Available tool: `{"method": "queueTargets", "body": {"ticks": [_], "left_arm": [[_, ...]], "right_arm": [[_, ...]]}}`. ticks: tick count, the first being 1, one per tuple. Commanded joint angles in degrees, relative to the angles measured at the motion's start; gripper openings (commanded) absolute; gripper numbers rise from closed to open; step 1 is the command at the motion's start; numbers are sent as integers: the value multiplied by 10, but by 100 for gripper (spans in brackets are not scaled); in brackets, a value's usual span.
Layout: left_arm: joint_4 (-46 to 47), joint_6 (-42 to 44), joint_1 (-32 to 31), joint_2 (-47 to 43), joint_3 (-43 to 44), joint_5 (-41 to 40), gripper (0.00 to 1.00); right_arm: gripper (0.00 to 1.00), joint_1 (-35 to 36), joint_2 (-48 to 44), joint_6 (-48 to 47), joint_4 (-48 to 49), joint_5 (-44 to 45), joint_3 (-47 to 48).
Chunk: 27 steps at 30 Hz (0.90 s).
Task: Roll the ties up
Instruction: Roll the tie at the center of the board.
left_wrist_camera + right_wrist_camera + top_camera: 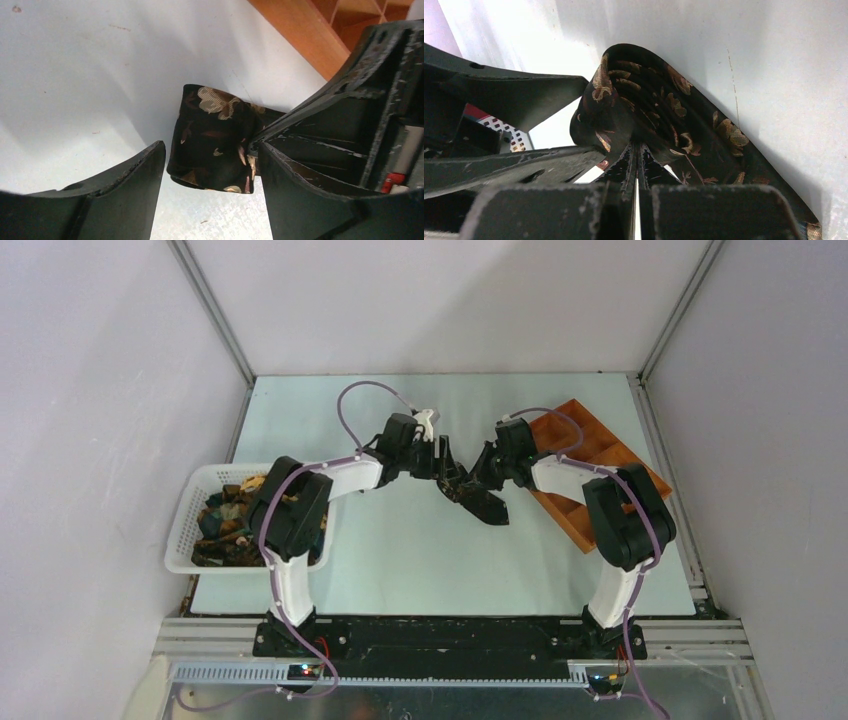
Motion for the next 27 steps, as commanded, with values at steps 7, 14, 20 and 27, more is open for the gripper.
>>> {"method": "queueTargets", "body": {"ticks": [7,14,20,27], "left_arm": [[-32,14,-6,22,16,4,69],[-8,4,-6,29,13,29,53],[5,3,-9,19,2,44,42],[-2,13,-32,-8,-20,-17,41]], "right_arm": [[0,1,-20,-11,-18,22,-4],[0,3,-22,-13,-19,24,-4],[0,3,-34,-16,-18,30,-4],[4,-4,-87,-31,-17,24,-4]]}}
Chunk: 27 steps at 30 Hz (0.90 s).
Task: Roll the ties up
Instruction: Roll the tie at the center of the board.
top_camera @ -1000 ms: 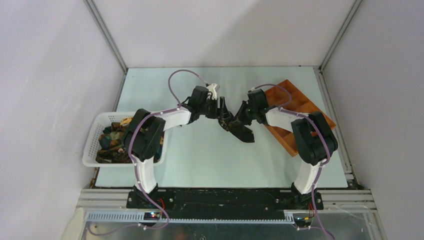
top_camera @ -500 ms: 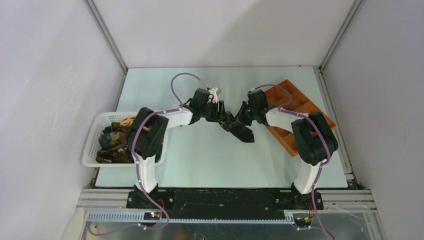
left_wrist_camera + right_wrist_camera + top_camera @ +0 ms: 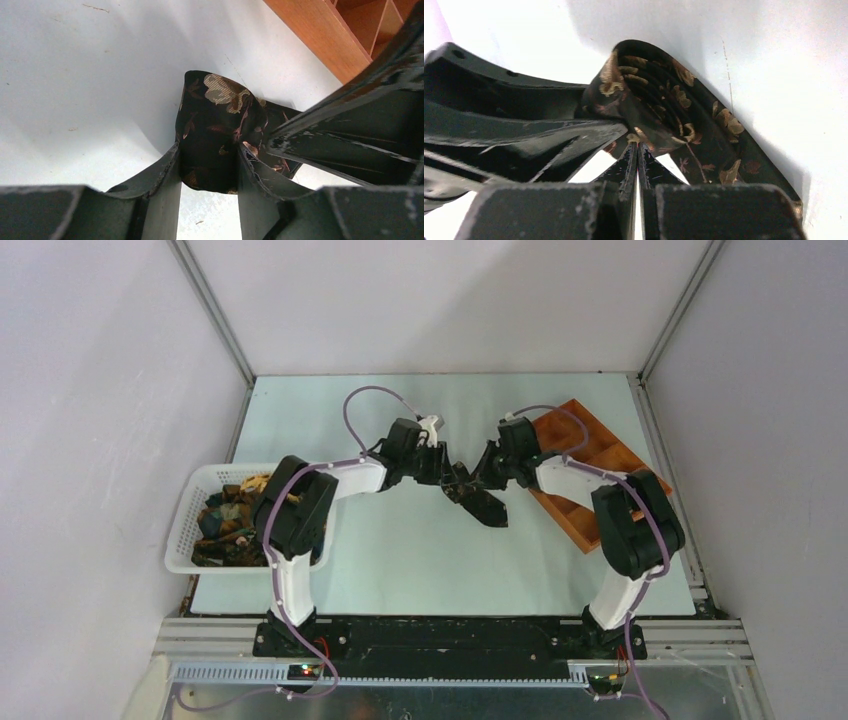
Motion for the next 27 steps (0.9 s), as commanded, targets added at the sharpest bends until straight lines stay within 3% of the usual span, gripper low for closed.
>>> {"method": "queueTargets", "body": {"ticks": [1,8,15,22,27], "left_arm": [[-10,17,-32,-32,-15,-47,41],[-54,59,-78,-56,-10,-195,39],[-97,90,-129,-57,5,-370,39],[-115,124,-196,-34,37,-530,40],[-135,149,-238,-7,60,-599,41]], "right_arm": [[5,-5,-70,-25,1,7,3],[6,-13,-166,-61,-53,42,1],[7,-53,-247,-58,-52,37,-65],[8,-95,-297,-63,-62,32,-112],[8,-121,-314,-64,-61,16,-129]]}}
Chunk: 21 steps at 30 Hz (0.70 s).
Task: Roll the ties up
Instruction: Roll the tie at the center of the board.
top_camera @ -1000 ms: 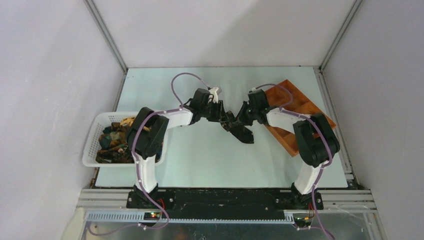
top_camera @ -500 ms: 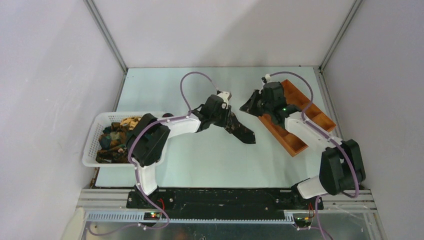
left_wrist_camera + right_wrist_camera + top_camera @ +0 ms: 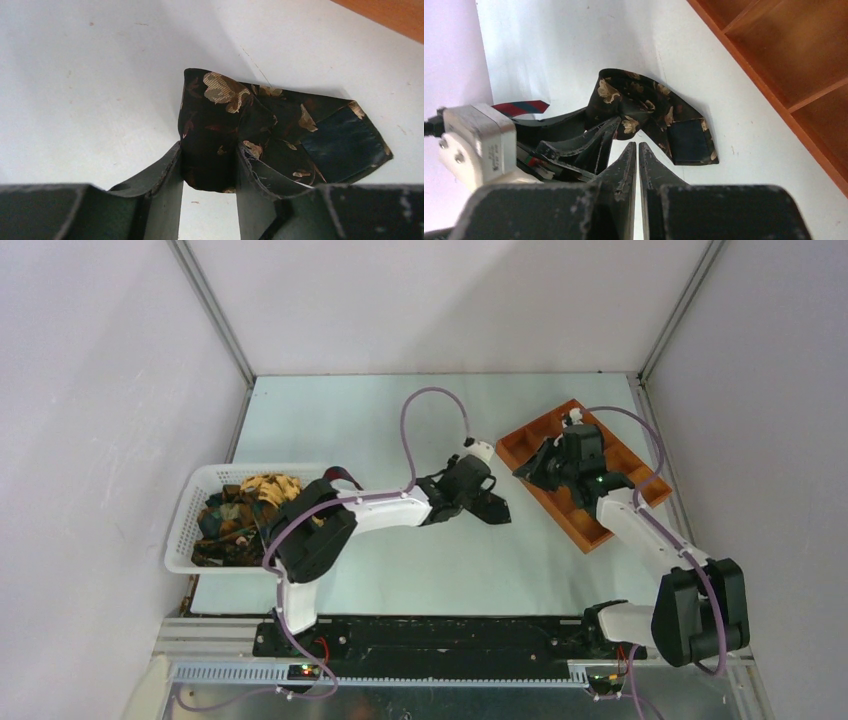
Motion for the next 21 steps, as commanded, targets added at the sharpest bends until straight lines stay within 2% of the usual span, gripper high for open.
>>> {"method": "queueTargets", "body": {"ticks": [1,12,21], "left_arm": [[-42,50,-27,28,32,-126,42],[-98,83,-95,102,115,-216,43],[-162,87,-134,147,187,-226,44]], "right_arm": [[8,-17,-27,-14,7,-12,-11],[8,-38,-43,-17,5,-19,-21],[8,-55,-62,-19,-2,-21,-28]]}}
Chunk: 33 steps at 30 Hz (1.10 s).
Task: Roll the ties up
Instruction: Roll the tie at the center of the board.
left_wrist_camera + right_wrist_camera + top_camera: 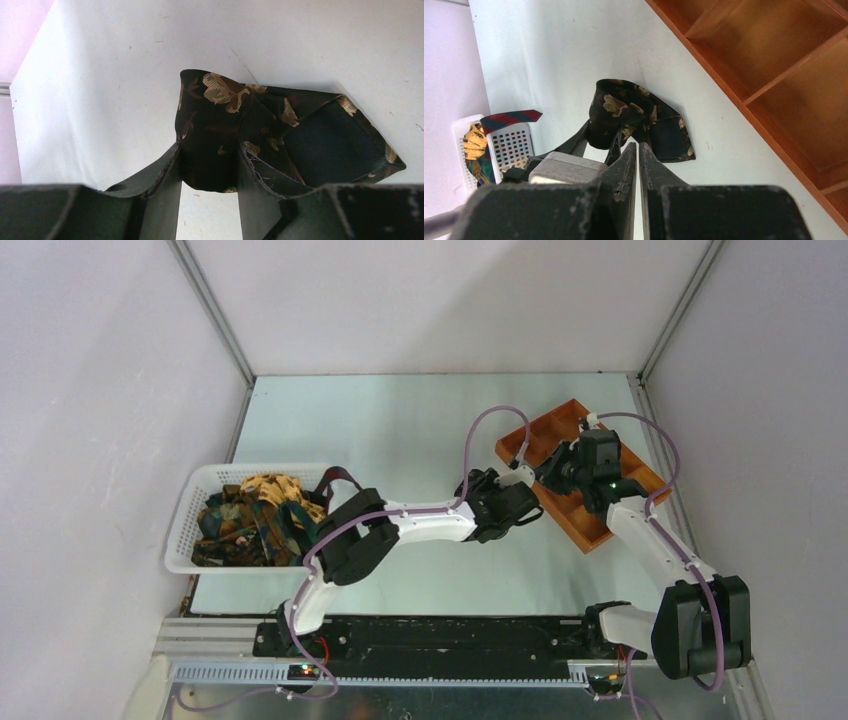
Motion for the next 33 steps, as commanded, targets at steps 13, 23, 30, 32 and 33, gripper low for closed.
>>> {"method": "queueTargets", "body": {"ticks": [13,23,30,32,33], "left_arm": [[-104,-42,-42,-3,59,54,58],[-148,-61,-44,-15,94,111,62],[-155,-69,-44,-10,115,162,63],[-154,-72,-44,-10,118,177,63],[-153,-72,-44,-10,118,182,63]], "right_arm": [[10,-24,-30,-11,-3,-5,-4],[12,-29,-39,-12,-6,-4,-9],[12,-32,-49,-12,-11,-1,-14],[12,-34,-51,-12,-14,0,-15],[12,-35,-53,-12,-14,1,-15]]}}
